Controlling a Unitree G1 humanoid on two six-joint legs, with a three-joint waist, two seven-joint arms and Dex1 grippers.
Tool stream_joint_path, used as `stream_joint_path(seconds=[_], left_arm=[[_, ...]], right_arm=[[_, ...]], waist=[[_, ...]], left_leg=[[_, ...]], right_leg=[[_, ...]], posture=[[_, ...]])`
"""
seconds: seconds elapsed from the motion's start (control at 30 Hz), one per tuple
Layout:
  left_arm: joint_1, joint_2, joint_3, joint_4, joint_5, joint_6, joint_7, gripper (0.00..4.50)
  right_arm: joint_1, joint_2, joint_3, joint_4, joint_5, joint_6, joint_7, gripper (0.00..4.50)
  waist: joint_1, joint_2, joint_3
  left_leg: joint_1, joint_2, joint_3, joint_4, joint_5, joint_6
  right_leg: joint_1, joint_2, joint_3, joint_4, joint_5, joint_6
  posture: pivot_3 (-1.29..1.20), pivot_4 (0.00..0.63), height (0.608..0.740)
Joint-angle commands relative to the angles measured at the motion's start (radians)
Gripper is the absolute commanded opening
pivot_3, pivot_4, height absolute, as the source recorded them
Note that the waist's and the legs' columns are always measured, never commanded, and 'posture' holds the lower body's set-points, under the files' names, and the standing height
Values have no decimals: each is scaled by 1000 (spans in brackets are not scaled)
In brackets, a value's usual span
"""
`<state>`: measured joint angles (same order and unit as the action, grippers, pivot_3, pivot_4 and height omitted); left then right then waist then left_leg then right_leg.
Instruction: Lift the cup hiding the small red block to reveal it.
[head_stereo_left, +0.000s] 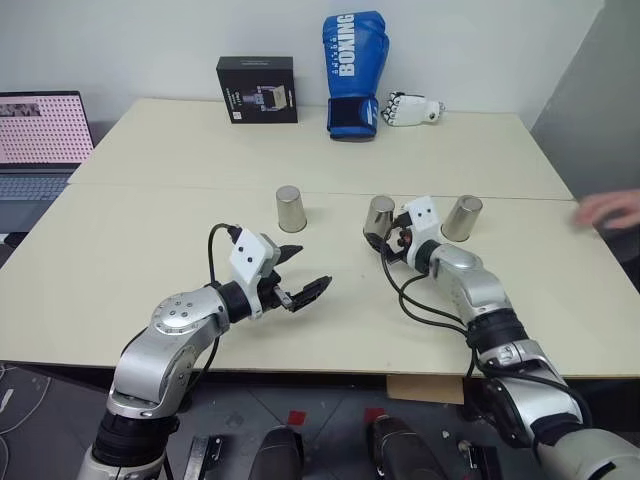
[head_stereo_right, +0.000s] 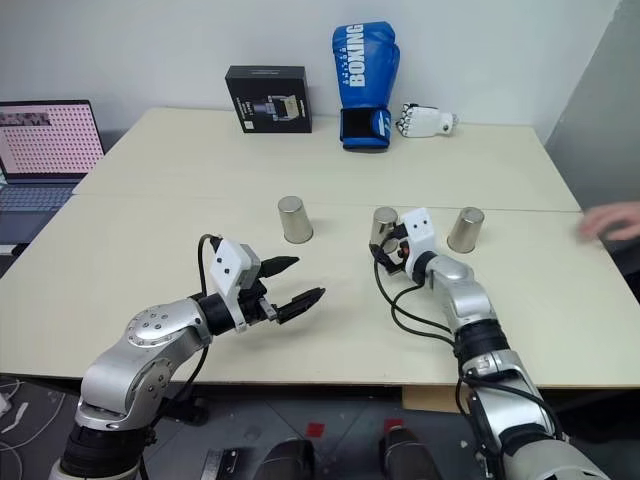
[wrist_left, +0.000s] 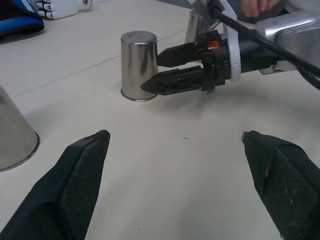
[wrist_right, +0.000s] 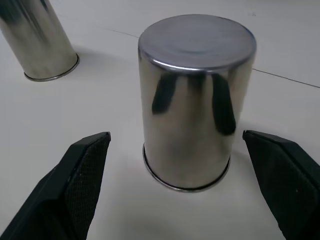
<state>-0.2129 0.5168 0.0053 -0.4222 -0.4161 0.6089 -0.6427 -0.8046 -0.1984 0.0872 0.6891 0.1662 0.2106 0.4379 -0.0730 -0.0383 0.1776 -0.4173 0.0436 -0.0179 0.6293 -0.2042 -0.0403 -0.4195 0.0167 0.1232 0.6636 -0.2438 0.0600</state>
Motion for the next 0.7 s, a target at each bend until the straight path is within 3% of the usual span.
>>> stream_joint_path(seconds=[0.03,0.17,0.47,0.7], left_arm=[[-2,1,4,-45,-10,2,11,4482],[-12,1,-2,-33,-6,-4,8,4482],[-44,6,-9,9,12,-24,-5,4500],[-44,11,-7,10,10,-24,-8,4500]], right_arm=[[-81,28,-30,109,-19,-100,2,4500],[-124,46,-45,203,-35,-165,-3,4500],[-161,49,-82,242,-32,-232,17,2694],[7,-26,-95,-229,-1,-27,16,2694]], waist=[[-8,0,0],[-13,0,0],[-15,0,0],[-11,1,1]], left_leg=[[0,0,0,0,0,0],[0,0,-1,0,0,0],[0,0,-2,0,0,0],[-2,0,-3,-1,0,0]], right_leg=[[0,0,0,0,0,0],[0,0,-1,1,0,0],[0,0,-1,1,0,0],[0,0,-2,0,0,0]], posture=[[0,150,740],[0,150,740],[0,150,740],[0,150,740]])
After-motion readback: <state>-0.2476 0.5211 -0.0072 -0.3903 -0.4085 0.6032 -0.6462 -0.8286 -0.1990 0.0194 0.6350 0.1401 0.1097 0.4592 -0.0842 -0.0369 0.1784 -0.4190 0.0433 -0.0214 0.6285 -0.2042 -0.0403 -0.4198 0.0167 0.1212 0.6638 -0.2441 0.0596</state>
